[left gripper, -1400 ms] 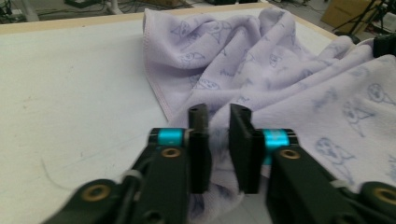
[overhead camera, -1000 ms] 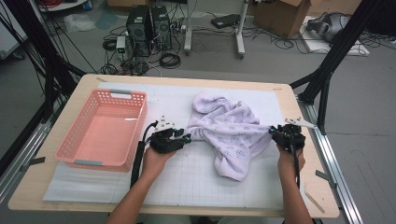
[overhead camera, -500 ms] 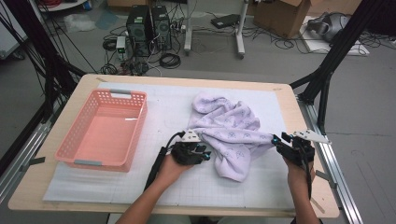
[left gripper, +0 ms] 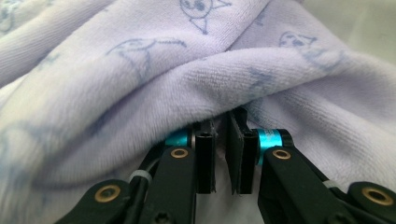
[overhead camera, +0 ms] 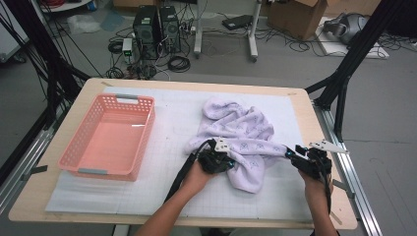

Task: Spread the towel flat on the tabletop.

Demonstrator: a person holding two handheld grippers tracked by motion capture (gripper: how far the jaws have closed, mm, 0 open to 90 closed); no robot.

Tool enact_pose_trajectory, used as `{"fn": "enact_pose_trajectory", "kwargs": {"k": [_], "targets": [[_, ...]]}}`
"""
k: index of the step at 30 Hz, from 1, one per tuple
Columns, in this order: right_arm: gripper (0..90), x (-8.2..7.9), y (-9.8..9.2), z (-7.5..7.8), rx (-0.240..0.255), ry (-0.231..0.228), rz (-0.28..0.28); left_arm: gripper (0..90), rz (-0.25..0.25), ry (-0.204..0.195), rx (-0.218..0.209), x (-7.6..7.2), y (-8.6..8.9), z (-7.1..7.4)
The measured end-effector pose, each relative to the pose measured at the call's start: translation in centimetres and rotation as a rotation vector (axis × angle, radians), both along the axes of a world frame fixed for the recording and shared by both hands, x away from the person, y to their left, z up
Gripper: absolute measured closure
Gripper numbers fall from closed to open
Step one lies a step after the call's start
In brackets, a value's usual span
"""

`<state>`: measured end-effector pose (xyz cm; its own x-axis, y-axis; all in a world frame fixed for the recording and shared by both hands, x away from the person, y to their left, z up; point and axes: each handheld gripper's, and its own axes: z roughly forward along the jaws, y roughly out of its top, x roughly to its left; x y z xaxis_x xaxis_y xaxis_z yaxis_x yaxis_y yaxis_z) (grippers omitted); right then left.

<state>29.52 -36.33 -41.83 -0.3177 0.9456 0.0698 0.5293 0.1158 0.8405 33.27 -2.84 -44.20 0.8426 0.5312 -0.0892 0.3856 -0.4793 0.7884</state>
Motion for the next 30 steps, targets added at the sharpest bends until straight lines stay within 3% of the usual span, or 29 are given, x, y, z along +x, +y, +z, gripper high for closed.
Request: {"fn": "enact_pose_trajectory", "kwargs": {"k": [6, 11, 14, 17, 20, 24, 26, 27, 29, 30], "targets": [[60.5, -1.9, 0.4, -0.6, -0.021, 0.055, 0.076, 81.9, 0.035, 0.012, -0.079, -1.0, 4.0, 0.5], [65.7, -3.3, 0.1, -0.1, -0.001, 0.039, 0.090, 82.2, 0.081, 0.012, -0.105, -1.6, 7.2, 0.4], [72.6, -3.5, 0.3, -0.1, 0.029, 0.052, 0.129, 82.2, 0.115, 0.010, -0.129, -2.1, 8.7, 0.3], [74.5, -3.1, 1.6, -0.9, 0.015, 0.088, 0.191, 82.2, 0.144, 0.002, -0.143, -2.4, 10.2, 0.3], [72.4, -2.4, 3.5, -1.9, 0.013, 0.133, 0.239, 82.4, 0.169, -0.004, -0.155, -2.6, 11.3, 0.6], [58.1, -1.1, 6.0, -2.5, 0.016, 0.163, 0.250, 82.4, 0.186, -0.018, -0.155, -2.9, 12.3, 1.0], [56.6, -0.6, 7.4, -2.8, -0.019, 0.171, 0.252, 82.4, 0.196, -0.022, -0.154, -2.9, 12.8, 1.1], [58.5, -0.6, 8.1, -2.8, -0.066, 0.146, 0.247, 82.4, 0.203, -0.024, -0.161, -3.0, 13.1, 1.1], [68.6, -0.5, 8.8, -2.7, -0.112, 0.140, 0.257, 82.4, 0.213, -0.026, -0.162, -3.0, 13.5, 1.0], [70.7, -0.6, 8.9, -2.7, -0.108, 0.145, 0.263, 82.4, 0.215, -0.026, -0.165, -3.0, 13.7, 1.0]]}}
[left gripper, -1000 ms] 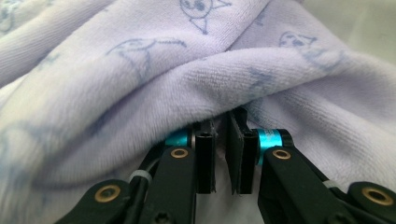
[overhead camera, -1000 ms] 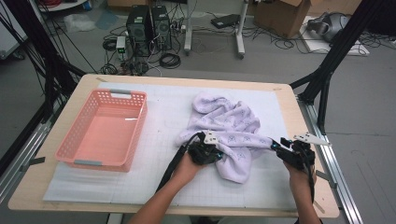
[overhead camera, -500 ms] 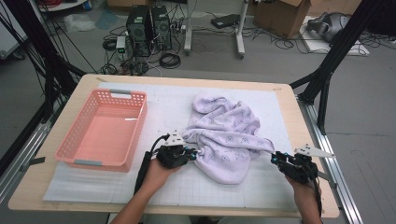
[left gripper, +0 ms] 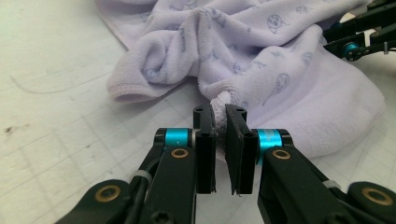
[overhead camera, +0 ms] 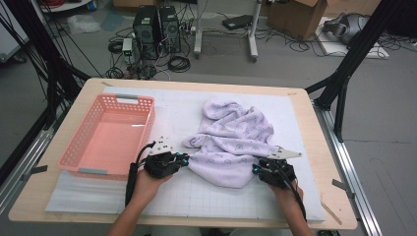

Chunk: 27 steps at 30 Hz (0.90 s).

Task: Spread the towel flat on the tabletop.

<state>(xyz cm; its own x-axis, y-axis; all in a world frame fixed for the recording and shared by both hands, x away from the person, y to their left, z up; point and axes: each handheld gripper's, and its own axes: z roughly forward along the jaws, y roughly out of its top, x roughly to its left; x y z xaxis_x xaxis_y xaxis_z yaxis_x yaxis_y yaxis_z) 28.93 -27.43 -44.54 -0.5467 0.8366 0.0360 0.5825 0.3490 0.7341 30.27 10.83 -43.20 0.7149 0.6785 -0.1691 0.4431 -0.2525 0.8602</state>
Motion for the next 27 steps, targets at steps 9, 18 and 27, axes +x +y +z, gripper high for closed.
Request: {"fn": "enact_pose_trajectory", "kwargs": {"k": [9, 18, 27], "targets": [[58.5, -0.3, -0.8, -0.3, 0.060, -0.002, -0.005, 82.4, 0.007, 0.001, -0.005, -0.2, 0.1, -0.3], [86.4, -1.3, 0.1, 0.0, -0.045, -0.029, 0.046, 82.6, 0.029, 0.000, -0.024, -1.1, 0.9, -0.3], [86.7, -3.5, -4.3, 0.5, 0.013, 0.013, -0.019, 82.7, 0.064, 0.001, -0.039, -3.8, 1.7, -0.3]]}}
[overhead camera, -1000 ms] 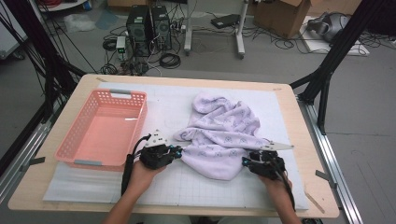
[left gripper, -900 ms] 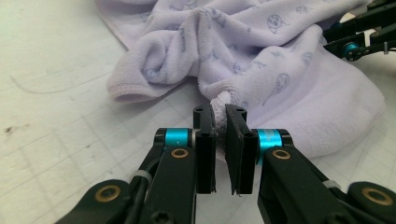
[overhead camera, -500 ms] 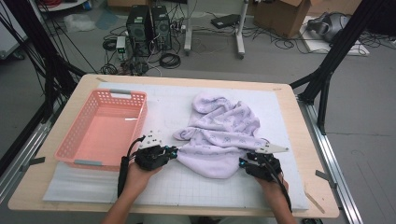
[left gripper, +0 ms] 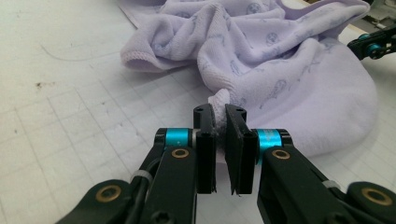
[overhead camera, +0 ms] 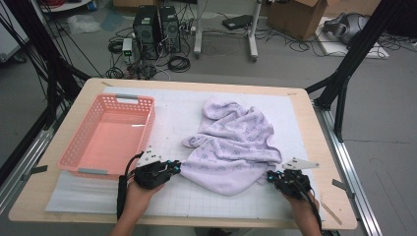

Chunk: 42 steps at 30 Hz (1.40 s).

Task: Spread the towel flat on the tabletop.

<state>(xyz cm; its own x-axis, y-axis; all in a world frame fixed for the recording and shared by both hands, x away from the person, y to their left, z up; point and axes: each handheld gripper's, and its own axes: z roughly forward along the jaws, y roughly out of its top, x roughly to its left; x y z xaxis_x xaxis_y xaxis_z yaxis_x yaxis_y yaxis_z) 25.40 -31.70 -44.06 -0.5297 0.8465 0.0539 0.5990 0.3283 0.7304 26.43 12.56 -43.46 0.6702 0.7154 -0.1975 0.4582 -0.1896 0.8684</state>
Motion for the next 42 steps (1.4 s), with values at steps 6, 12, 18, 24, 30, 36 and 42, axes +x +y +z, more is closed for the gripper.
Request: {"fn": "enact_pose_trajectory", "kwargs": {"k": [6, 12, 18, 24, 30, 36, 42], "targets": [[86.7, -2.1, -3.6, 0.9, 0.008, -0.009, -0.083, 82.7, -0.004, 0.012, -0.011, -2.0, 0.0, -0.2], [84.0, -3.4, -4.0, 1.3, -0.061, 0.039, -0.080, 81.4, -0.050, 0.048, -0.026, -3.4, -0.3, -0.4], [65.3, -4.4, -4.5, 2.5, 0.060, -0.050, -0.114, 47.7, 0.033, 0.046, -0.095, -3.2, 0.2, 0.2], [55.5, -2.3, -2.7, 1.7, 0.066, -0.040, -0.070, 41.7, -0.003, 0.099, -0.037, -0.4, -2.5, -0.1], [48.3, -0.1, -0.8, 0.7, 0.011, -0.036, -0.066, 41.7, -0.026, 0.147, 0.032, 2.7, -5.5, -0.9], [69.5, 2.2, 0.2, 0.1, -0.041, 0.007, -0.041, 75.7, -0.016, 0.129, 0.100, 4.1, -6.1, -1.5], [83.7, 5.1, 0.0, 0.2, 0.016, -0.012, -0.096, 83.4, 0.087, 0.083, 0.047, 6.2, -5.6, -0.5]]}}
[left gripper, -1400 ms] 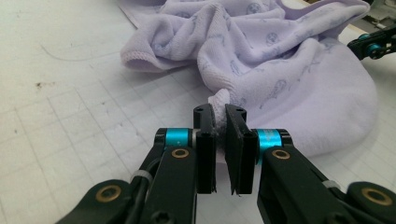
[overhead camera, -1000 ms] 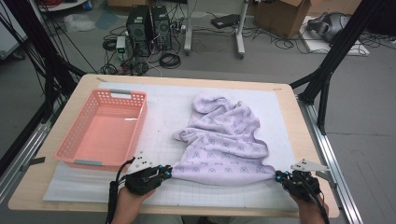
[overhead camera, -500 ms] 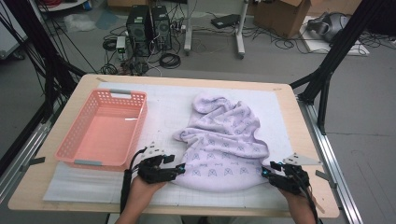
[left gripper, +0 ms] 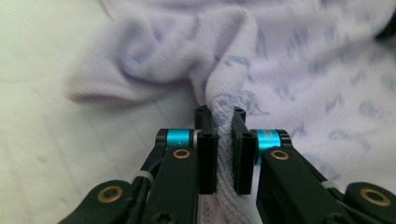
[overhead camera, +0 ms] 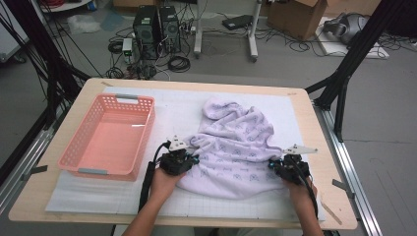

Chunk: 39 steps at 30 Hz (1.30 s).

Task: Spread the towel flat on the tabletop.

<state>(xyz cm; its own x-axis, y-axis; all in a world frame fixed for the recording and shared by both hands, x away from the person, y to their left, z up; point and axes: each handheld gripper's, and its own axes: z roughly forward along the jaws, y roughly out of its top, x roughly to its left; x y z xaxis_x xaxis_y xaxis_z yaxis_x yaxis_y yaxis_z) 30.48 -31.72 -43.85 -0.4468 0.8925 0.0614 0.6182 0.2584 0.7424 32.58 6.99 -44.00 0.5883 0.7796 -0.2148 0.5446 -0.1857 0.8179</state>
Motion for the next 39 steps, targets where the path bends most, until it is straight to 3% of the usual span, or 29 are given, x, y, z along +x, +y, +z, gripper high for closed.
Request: {"fn": "enact_pose_trajectory", "kwargs": {"k": [2, 5, 10, 13, 17, 20, 21, 23, 26, 30, 32, 39], "targets": [[83.8, 1.0, -0.5, 0.0, 0.032, -0.015, -0.064, 83.1, 0.039, -0.024, -0.001, 0.8, 0.4, 0.3], [83.9, 2.4, -1.0, -0.1, 0.057, -0.065, -0.093, 83.1, 0.060, -0.067, -0.022, 1.9, 0.5, 0.5], [84.1, 4.6, -0.4, -0.1, 0.007, -0.122, -0.130, 78.6, 0.126, -0.100, -0.009, 3.9, -0.1, 0.5], [84.1, 5.4, -0.2, -0.2, -0.014, -0.162, -0.164, 67.3, 0.160, -0.120, 0.008, 4.4, -0.2, 0.2], [81.0, 5.8, -0.4, -0.6, 0.003, -0.132, -0.170, 42.3, 0.166, -0.073, 0.039, 4.4, 0.4, 0.1], [70.5, 5.2, -0.9, 0.0, 0.053, -0.139, -0.206, 35.1, 0.135, -0.064, 0.022, 3.3, 1.0, 0.7], [68.2, 4.9, -1.2, 0.2, 0.071, -0.142, -0.205, 35.5, 0.112, -0.070, 0.044, 2.8, 1.1, 0.9], [64.3, 4.2, -1.4, 0.7, 0.056, -0.150, -0.188, 35.5, 0.080, -0.088, 0.074, 1.8, 1.3, 1.0], [61.3, 2.9, -1.9, 1.2, 0.044, -0.145, -0.160, 38.0, 0.059, -0.075, 0.055, 0.5, 2.1, 1.2], [59.8, 0.9, -2.8, 1.7, 0.067, -0.151, -0.142, 38.1, 0.062, -0.073, 0.027, -0.8, 3.8, 1.1], [60.1, 0.2, -3.2, 1.8, 0.089, -0.141, -0.125, 38.7, 0.043, -0.047, 0.009, -1.6, 4.3, 0.7], [60.7, -2.1, -3.4, 1.3, 0.065, -0.104, -0.090, 43.5, -0.020, 0.048, 0.029, -2.9, 4.3, -1.0]]}}
